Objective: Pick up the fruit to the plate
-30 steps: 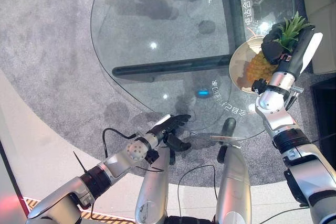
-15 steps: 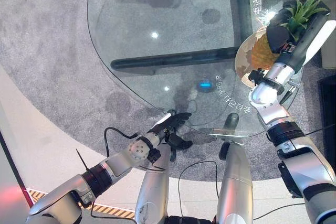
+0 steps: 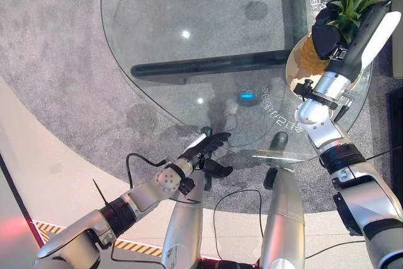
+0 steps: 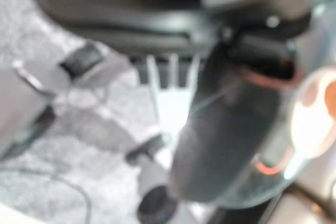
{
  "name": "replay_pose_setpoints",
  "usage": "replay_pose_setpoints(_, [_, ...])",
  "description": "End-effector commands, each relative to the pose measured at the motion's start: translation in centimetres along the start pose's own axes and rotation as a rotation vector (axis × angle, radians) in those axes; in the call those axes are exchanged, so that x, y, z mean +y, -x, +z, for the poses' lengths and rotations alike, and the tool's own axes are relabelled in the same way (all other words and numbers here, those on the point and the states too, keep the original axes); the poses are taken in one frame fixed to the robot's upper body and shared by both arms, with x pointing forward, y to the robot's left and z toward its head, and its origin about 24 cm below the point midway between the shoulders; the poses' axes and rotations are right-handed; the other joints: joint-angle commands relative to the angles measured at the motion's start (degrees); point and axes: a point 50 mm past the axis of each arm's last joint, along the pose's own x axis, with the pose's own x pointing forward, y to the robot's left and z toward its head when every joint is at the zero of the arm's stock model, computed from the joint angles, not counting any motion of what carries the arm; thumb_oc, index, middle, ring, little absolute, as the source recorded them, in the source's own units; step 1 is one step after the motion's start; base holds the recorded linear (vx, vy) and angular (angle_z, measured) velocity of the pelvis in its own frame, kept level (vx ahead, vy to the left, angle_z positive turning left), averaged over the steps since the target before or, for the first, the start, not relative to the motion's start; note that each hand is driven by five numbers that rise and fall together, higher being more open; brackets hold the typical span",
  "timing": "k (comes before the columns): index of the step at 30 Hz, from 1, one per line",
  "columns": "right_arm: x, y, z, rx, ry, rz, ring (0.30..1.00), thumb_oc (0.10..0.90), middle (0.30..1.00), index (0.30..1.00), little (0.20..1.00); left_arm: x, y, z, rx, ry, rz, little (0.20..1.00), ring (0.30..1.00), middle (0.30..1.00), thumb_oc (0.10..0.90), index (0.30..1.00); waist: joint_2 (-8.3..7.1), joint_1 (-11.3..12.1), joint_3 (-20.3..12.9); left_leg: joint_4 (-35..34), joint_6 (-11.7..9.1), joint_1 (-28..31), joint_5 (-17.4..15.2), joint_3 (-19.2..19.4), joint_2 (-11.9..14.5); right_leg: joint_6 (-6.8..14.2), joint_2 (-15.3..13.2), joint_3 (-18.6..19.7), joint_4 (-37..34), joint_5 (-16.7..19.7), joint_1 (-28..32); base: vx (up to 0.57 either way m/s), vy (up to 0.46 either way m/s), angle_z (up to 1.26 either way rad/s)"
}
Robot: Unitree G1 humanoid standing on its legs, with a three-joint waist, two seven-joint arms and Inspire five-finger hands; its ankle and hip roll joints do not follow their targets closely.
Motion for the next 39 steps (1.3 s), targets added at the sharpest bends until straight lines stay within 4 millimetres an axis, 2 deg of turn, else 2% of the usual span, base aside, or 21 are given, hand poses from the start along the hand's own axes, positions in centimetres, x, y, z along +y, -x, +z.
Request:
replay_pose_setpoints(1, [-1.0,-4.5,4.5,-0.297,-0.081,-0.108,0.300,0.100,0.300,0.300,0.200,-2.6,0.8,1.5,-0.113,0.057,-0.065,0.900,0.900,0.900,0.800,0.900,4.11,-1.13,-1.31,6.39,3.96,-2.73,-7.38,4.76,-8.11,-1.38,6.86,-4.29,-5.56,2.44,0.07,0.00,0.000,0.00])
replay_pose_setpoints(7, [-0.7,-3.7,3.3,-0.250,-0.036,-0.058,0.300,0.100,0.300,0.300,0.200,-2.6,0.7,1.7,-0.128,0.061,-0.057,0.900,0.900,0.900,0.800,0.900,4.52,-1.10,-1.31,6.51,3.97,-3.71,-7.26,4.91,-8.11,-1.44,6.95,-3.91,-5.15,2.36,-1.14,0.00,0.000,0.00])
replay_pose_setpoints(18, [-0.8,-2.0,0.8,-0.159,0.045,-0.007,0.300,0.100,0.300,0.300,0.200,-2.1,0.6,1.9,-0.147,0.049,-0.037,0.900,0.900,0.900,0.800,0.900,4.24,-1.30,-1.31,5.87,3.89,-4.22,-6.77,4.97,-8.04,-1.42,7.45,-3.94,-5.93,2.98,-1.46,0.00,0.000,0.00])
replay_pose_setpoints(19, [-0.8,-1.9,0.8,-0.150,0.046,-0.003,0.404,0.221,0.404,0.404,0.321,-2.1,0.6,2.0,-0.148,0.049,-0.033,0.900,0.900,0.900,0.800,0.900,4.20,-1.37,-1.31,5.65,3.88,-4.15,-6.68,5.01,-8.03,-1.41,7.58,-3.85,-6.14,3.04,-1.38,0.00,0.000,0.00])
replay_pose_setpoints(22, [-0.8,-1.4,0.6,-0.138,0.049,-0.002,0.822,0.709,0.822,0.822,0.809,-1.9,0.7,2.0,-0.152,0.046,-0.023,0.900,0.900,0.900,0.800,0.900,3.99,-1.57,-1.31,5.30,3.90,-3.99,-6.55,5.20,-7.92,-1.44,7.78,-3.83,-6.51,3.21,-1.18,-0.01,-0.007,0.00])
replay_pose_setpoints(23, [-0.9,-1.2,0.5,-0.137,0.053,-0.004,0.900,0.800,0.900,0.900,0.900,-1.8,0.7,2.0,-0.154,0.043,-0.018,0.900,0.900,0.900,0.800,0.900,3.88,-1.65,-1.31,5.13,3.83,-3.89,-6.44,5.27,-7.89,-1.43,7.91,-3.77,-6.80,3.30,-0.92,-0.03,-0.021,0.00])
replay_pose_setpoints(39, [-1.1,-0.6,0.6,-0.130,0.064,-0.038,0.900,0.800,0.900,0.900,0.900,-1.3,0.7,2.2,-0.157,0.034,-0.001,0.900,0.900,0.900,0.800,0.900,3.16,-2.32,-1.31,2.52,3.37,-2.10,-5.49,5.97,-7.25,-1.22,8.58,-3.68,-9.20,4.10,0.86,-0.01,-0.003,0.00])
